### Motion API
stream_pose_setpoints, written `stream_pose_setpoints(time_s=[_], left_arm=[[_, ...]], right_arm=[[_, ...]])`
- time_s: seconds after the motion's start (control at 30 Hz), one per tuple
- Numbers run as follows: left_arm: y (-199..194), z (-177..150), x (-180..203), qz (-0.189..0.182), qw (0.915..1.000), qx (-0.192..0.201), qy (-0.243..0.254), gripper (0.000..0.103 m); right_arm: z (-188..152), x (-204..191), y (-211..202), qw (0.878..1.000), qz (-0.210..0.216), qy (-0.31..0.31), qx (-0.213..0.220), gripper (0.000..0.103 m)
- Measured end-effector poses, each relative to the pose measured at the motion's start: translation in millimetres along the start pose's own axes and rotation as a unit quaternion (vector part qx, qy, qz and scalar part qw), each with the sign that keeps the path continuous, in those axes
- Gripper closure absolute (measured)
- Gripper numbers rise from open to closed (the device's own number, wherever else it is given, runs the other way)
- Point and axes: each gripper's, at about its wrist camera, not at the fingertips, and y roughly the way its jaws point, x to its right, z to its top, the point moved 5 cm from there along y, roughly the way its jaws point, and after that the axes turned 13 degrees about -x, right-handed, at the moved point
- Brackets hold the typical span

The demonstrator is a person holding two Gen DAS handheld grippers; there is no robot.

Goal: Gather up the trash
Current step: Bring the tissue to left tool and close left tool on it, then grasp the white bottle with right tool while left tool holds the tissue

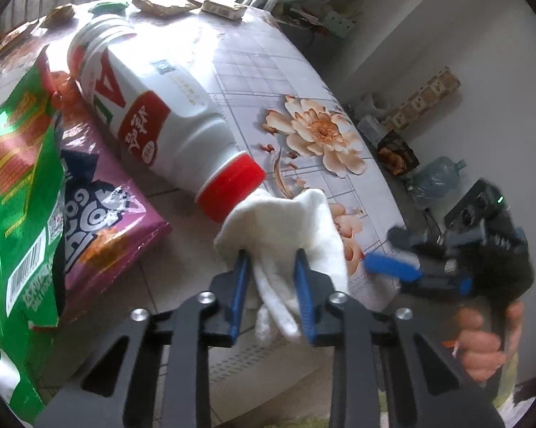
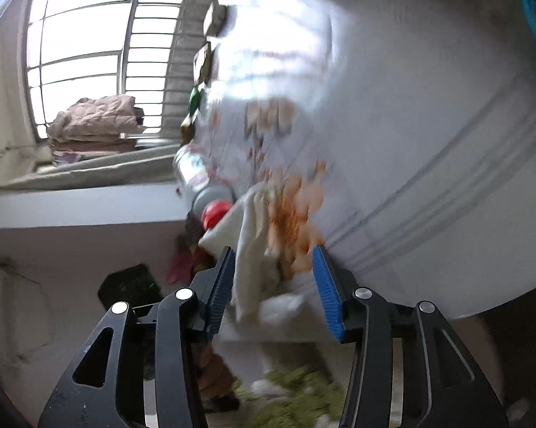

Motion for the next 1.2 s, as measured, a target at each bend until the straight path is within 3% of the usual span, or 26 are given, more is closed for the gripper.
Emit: stream_pose_setpoints(time_s=[0.17, 0.27, 0.33, 0.53, 0.6, 0.63, 0.7, 0.8, 0.93, 1.2], left_arm=[[-3.4, -6.3, -2.5, -0.002, 1.0, 0.002, 0.001, 0.087], [-2.7, -8.6, -3.9, 0.0, 1.0, 0.003, -0.003, 0.087], [-3.8, -10.3, -5.5, 0.0, 1.0, 0.003, -0.009, 0.088], [-10.1, -18.6, -11.8, 0.009, 0.9995, 0.008, -0.029, 0.088], [-10.2, -19.8, -11.4, 0.011, 0.9994, 0.008, -0.032, 0.088], [-10.5, -20.5, -11.8, 0.012, 0.9994, 0.009, -0.032, 0.088], [-11.1, -21.1, -12.0, 0.014, 0.9994, 0.009, -0.032, 0.088], [-9.4, -18.2, -8.7, 0.019, 0.9994, 0.007, -0.027, 0.088], [-7.0, -11.1, -2.0, 0.033, 0.9993, 0.004, -0.016, 0.088], [1.3, 14.9, 13.6, 0.053, 0.9986, 0.0, 0.001, 0.088]], right_arm=[[19.0, -60.1, 4.5, 0.992, -0.071, -0.104, 0.011, 0.05], [30.9, -124.1, 36.5, 0.968, -0.12, -0.218, -0.004, 0.037], [38.7, -148.8, 63.9, 0.954, -0.143, -0.262, -0.022, 0.036], [64.5, -160.8, 147.4, 0.926, -0.219, -0.296, -0.085, 0.036], [67.5, -155.2, 160.0, 0.921, -0.233, -0.297, -0.096, 0.041], [69.9, -151.6, 164.6, 0.92, -0.238, -0.296, -0.097, 0.045], [73.1, -146.7, 167.2, 0.925, -0.222, -0.292, -0.097, 0.046], [74.9, -141.5, 157.1, 0.926, -0.232, -0.289, -0.076, 0.046], [70.5, -122.5, 117.7, 0.929, -0.246, -0.274, -0.043, 0.047], [38.6, -60.3, 13.0, 0.954, -0.242, -0.174, 0.037, 0.046]])
